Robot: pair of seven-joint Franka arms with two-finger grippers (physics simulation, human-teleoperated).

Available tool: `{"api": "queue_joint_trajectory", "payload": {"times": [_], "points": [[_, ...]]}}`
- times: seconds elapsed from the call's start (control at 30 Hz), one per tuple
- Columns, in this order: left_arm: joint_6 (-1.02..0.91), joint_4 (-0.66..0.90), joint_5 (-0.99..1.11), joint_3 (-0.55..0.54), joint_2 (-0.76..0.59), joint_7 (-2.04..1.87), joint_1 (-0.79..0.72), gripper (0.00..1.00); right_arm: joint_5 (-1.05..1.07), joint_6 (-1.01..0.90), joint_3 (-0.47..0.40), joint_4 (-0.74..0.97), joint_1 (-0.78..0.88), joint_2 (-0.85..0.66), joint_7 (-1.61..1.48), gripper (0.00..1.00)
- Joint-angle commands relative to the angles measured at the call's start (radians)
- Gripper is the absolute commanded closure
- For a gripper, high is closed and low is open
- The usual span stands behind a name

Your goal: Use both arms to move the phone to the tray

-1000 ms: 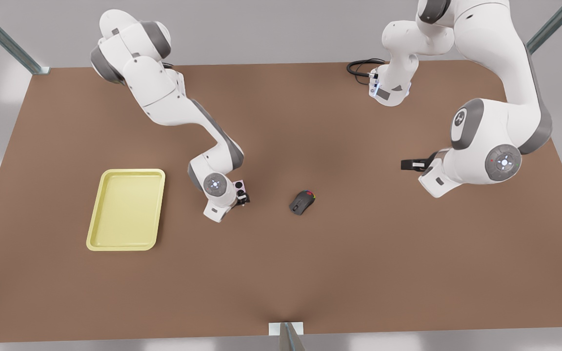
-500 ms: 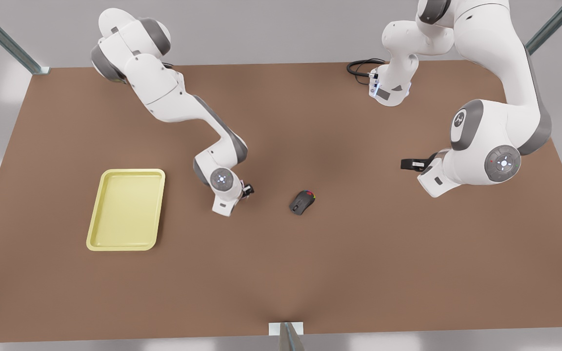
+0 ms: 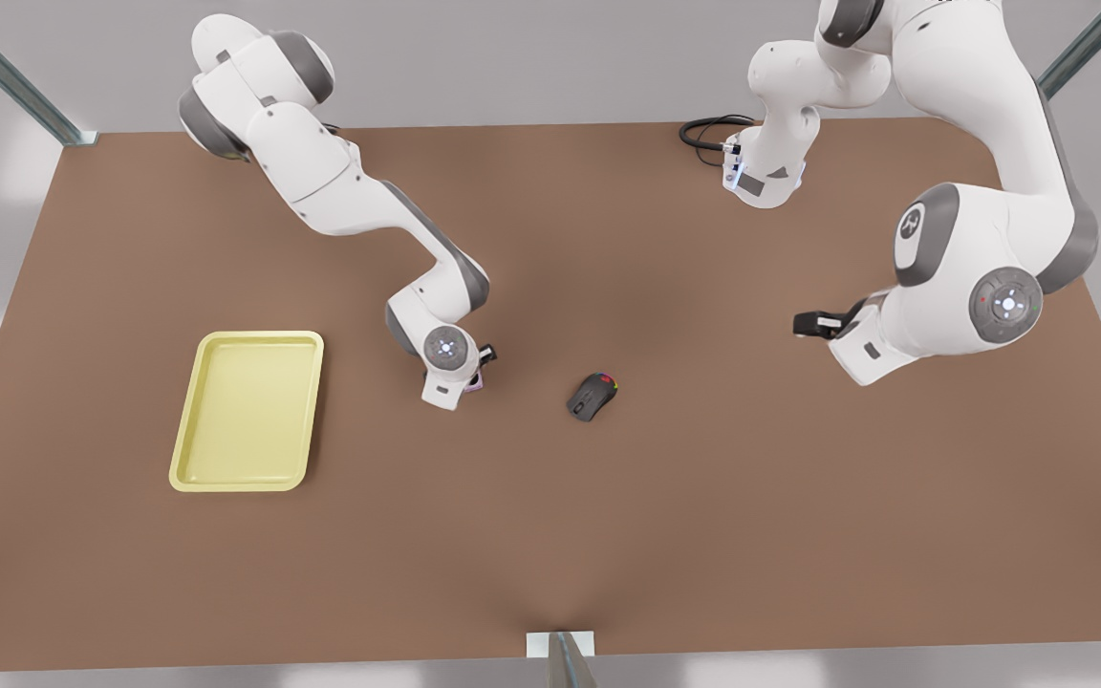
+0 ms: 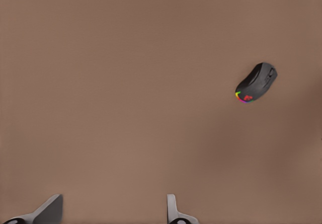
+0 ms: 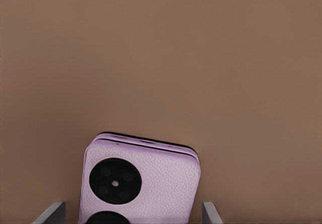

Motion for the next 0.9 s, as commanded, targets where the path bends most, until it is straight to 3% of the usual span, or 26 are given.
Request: {"api": "queue_joint_trajectory", "payload": {"times": [0.0,0.33,0.43,0.6,0.77,0.87], "points": [[0.006,0.003,0.002,0.0,0.006,0.02,0.0,0.0,0.002,-0.006,0.011,0.004,0.003,-0.001,0.084,0.0],[0.062,0.086,0.005,0.058,-0.016,0.008,0.016,0.0,-0.009,0.031,0.011,0.013,0.003,0.027,0.081,0.0],[0.069,0.083,0.01,0.109,-0.031,0.008,0.016,0.0,-0.009,0.031,0.011,0.01,0.001,0.022,0.081,0.16],[0.066,0.078,0.001,0.133,-0.033,0.019,0.016,0.0,-0.009,0.026,0.013,0.018,-0.003,0.017,0.076,0.22],[0.285,-0.247,0.008,0.133,-0.238,0.008,0.017,0.0,-0.009,-0.014,-0.019,0.033,-0.035,-0.065,0.075,0.22],[0.201,-0.239,0.008,0.135,-0.247,0.014,0.016,0.0,-0.008,0.008,-0.088,0.006,-0.072,-0.101,0.041,0.22]]}}
